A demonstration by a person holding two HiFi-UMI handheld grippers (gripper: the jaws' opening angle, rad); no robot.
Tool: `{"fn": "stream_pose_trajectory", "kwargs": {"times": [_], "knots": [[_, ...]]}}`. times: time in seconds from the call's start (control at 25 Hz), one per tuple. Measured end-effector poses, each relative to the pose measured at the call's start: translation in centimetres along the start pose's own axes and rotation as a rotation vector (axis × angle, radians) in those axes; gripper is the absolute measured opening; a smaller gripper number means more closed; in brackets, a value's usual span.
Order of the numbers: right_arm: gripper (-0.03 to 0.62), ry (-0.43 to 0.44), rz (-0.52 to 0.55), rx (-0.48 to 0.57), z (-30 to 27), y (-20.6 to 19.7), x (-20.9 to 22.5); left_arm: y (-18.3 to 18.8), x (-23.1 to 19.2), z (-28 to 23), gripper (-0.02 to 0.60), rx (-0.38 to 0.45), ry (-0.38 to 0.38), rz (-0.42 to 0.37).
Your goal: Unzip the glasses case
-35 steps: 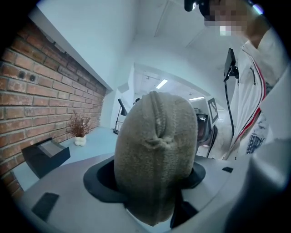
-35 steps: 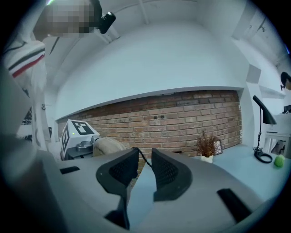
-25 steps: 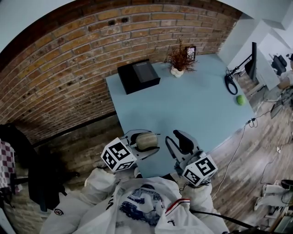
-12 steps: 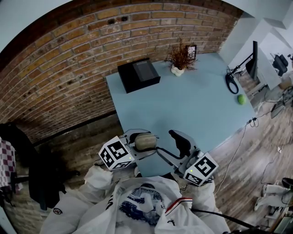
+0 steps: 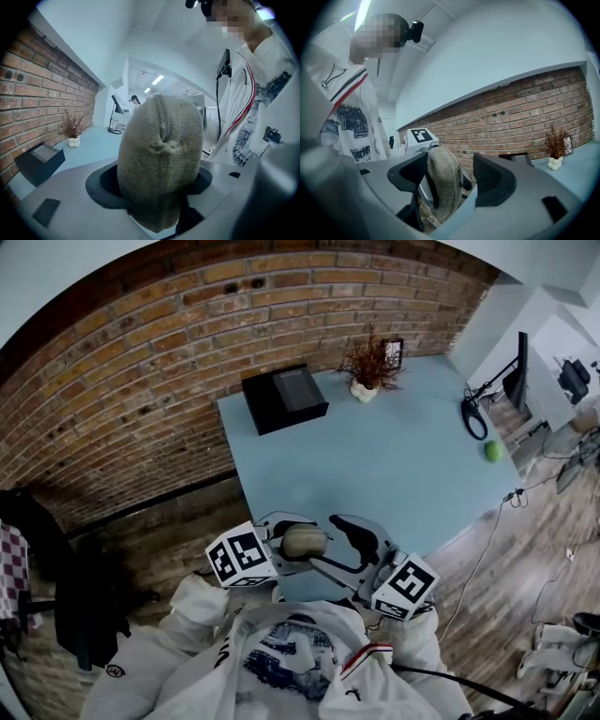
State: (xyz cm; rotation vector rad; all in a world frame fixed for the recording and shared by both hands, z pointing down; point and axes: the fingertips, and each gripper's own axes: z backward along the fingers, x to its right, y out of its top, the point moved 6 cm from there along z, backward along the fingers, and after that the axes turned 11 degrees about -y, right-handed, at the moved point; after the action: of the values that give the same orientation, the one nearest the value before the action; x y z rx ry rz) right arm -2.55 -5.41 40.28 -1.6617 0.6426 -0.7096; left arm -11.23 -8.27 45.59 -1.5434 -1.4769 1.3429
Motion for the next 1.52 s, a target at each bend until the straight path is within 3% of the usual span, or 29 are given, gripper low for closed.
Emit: {"fn": "stream_pose_trajectory", "kwargs": {"times": [0.32, 0.8, 1.52], "knots": [[0.296, 0.071, 0.021, -0.016, -1.0, -0.2, -1.2, 0.3, 1.0, -1.3, 0.291, -0.033, -0.096, -0.033], [0.295, 0.103, 0.044, -0.035, -1.3, -0.5, -2.0, -0.1, 2.0, -2.6, 0.291, -0.067, -0.178, -0.034], [0.286, 0.126, 0.112, -0.098, -2.9, -1.6, -3.8, -1.5, 2.6, -2.7, 0.291, -0.098, -0.212, -0.005]]}}
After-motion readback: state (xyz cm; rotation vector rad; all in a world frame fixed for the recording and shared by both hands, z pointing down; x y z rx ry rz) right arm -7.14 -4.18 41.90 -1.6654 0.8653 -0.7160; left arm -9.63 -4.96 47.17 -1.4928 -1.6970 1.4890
